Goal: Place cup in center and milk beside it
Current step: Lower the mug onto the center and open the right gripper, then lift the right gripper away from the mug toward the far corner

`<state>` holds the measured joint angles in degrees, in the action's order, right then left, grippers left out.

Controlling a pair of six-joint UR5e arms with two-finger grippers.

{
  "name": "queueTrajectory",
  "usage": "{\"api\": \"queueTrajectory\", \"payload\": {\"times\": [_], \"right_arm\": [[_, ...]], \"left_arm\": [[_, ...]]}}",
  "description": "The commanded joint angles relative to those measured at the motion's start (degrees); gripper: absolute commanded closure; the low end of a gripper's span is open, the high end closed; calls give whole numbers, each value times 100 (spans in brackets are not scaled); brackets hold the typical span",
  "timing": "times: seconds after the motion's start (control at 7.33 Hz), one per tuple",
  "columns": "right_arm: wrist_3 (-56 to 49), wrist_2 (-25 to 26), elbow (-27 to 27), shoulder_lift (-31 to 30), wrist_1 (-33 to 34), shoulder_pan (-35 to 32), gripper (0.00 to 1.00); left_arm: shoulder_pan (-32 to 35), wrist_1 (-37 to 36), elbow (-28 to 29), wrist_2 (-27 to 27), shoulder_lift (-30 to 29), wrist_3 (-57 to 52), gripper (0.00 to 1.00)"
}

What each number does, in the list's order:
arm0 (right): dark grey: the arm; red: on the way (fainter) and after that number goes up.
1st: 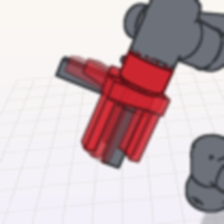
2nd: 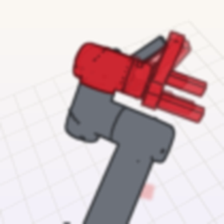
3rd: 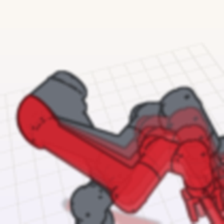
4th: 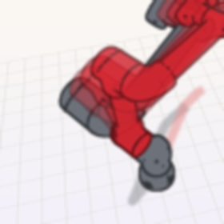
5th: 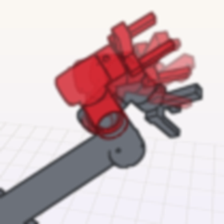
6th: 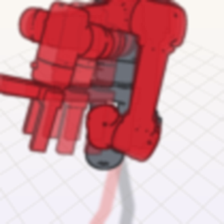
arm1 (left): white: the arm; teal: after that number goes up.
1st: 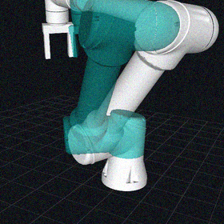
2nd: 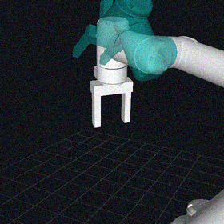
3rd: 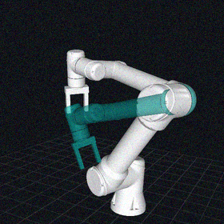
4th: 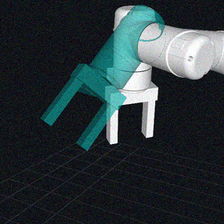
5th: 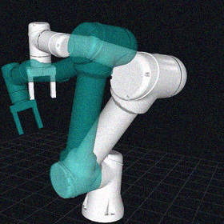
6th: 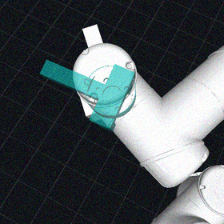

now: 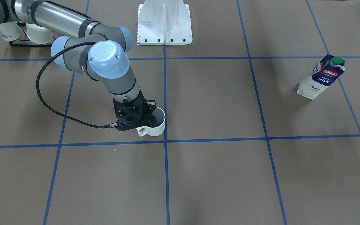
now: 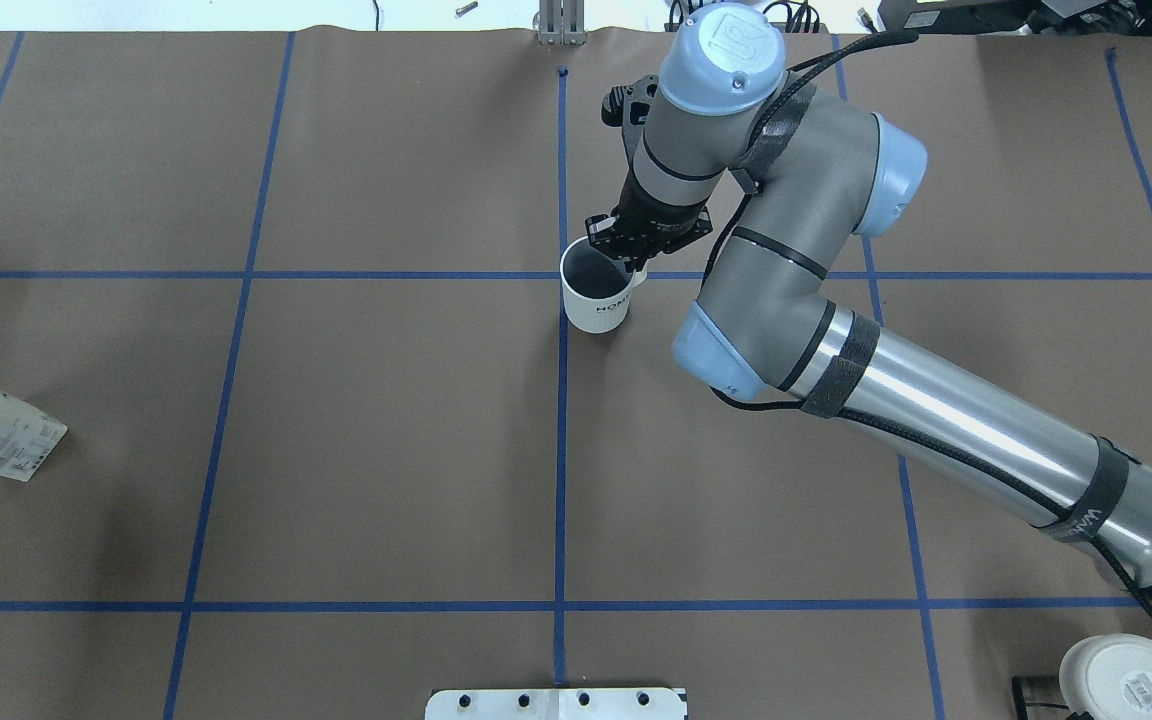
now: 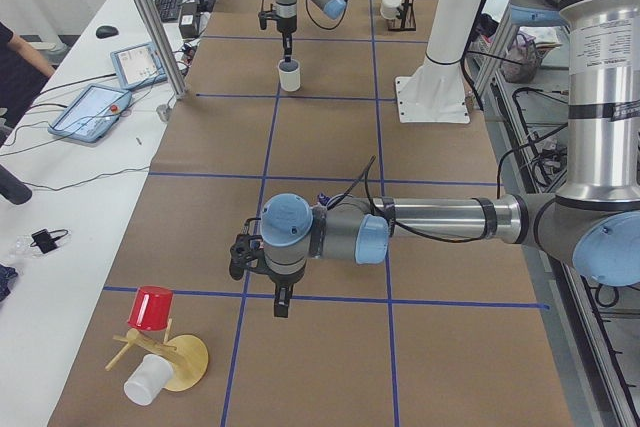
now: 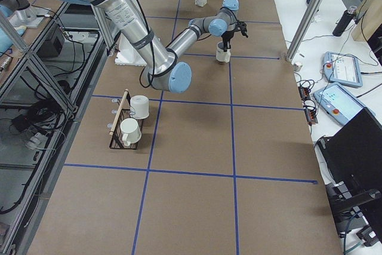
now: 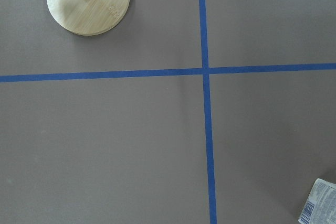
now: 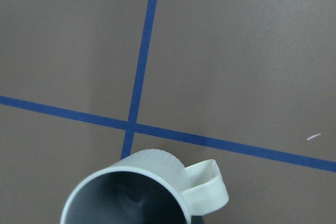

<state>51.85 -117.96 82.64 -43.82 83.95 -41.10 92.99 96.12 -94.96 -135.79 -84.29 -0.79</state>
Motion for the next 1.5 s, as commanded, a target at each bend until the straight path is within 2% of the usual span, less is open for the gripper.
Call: {"api": "queueTrajectory", "payload": {"times": [0.0, 0.14, 0.27, 0.55, 0.68, 0.95, 1.23, 1.36], "right_arm": [[1, 184, -125, 22, -194, 32, 100], [9, 194, -221, 75, -282, 32, 61], [227, 195, -300, 223, -309, 32, 1], [458, 125, -266, 286, -466, -46, 0], [449, -32, -144, 234, -424, -177, 0], [353, -481, 521, -456, -406, -581, 0], [352, -840, 779, -959, -380, -1081, 0], [265, -1164, 963, -1344, -380, -1397, 0]], "left_arm": [[0, 20, 13, 0, 0, 0, 2], [0, 81, 13, 0, 0, 0, 2], [0, 126, 4, 0, 9, 0, 2], [0, 143, -31, -140, 0, 0, 2], [0, 144, -249, -193, -35, 17, 2], [-61, 74, -802, -228, -18, 53, 2], [-201, 56, -1303, -439, 140, 192, 2], [-498, 91, -1706, -422, 263, 637, 2]]}}
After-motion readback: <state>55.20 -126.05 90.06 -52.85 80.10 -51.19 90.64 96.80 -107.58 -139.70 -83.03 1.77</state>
